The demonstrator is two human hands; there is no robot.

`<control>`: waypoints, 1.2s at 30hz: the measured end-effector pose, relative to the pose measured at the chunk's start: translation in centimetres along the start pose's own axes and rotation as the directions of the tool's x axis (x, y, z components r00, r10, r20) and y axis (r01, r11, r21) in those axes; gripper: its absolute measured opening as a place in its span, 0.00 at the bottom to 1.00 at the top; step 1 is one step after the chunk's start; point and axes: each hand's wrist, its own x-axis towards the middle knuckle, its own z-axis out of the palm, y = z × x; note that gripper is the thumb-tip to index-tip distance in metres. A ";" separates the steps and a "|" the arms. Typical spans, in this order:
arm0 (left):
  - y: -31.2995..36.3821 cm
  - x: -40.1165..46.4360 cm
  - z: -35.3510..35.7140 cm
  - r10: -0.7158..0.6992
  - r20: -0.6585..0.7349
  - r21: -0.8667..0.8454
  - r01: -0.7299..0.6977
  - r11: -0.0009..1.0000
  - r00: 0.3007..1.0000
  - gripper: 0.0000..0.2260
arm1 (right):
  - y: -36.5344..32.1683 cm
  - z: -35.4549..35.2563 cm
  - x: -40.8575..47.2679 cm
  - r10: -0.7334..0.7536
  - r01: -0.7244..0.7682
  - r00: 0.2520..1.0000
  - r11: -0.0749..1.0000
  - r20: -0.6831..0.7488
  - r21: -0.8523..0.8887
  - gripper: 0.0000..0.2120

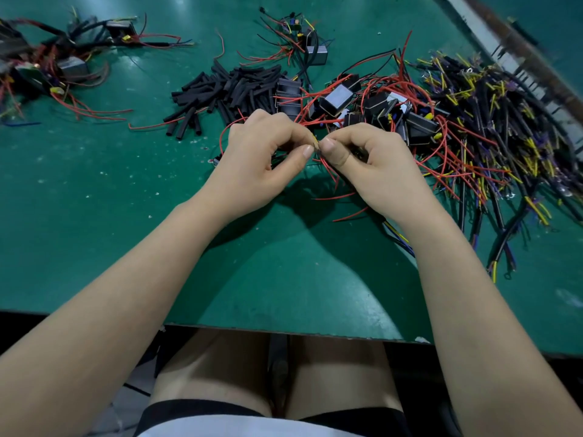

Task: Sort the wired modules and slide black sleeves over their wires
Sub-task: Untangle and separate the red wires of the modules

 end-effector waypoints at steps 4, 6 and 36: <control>-0.1 0.1 0.0 0.003 0.008 0.019 -0.003 1.000 1.000 0.07 | 0.2 -0.1 -0.1 0.009 -0.009 1.000 1.000 0.011 0.025 0.03; -0.1 0.1 0.1 0.008 0.008 0.028 -0.009 1.000 1.000 0.07 | 0.2 -0.2 -0.1 0.015 -0.016 1.000 0.999 0.013 0.029 0.02; -0.1 0.5 -0.1 -0.162 0.070 -0.092 0.168 0.981 0.984 0.06 | 0.5 0.2 0.2 -0.120 0.163 0.984 0.898 0.129 -0.409 0.11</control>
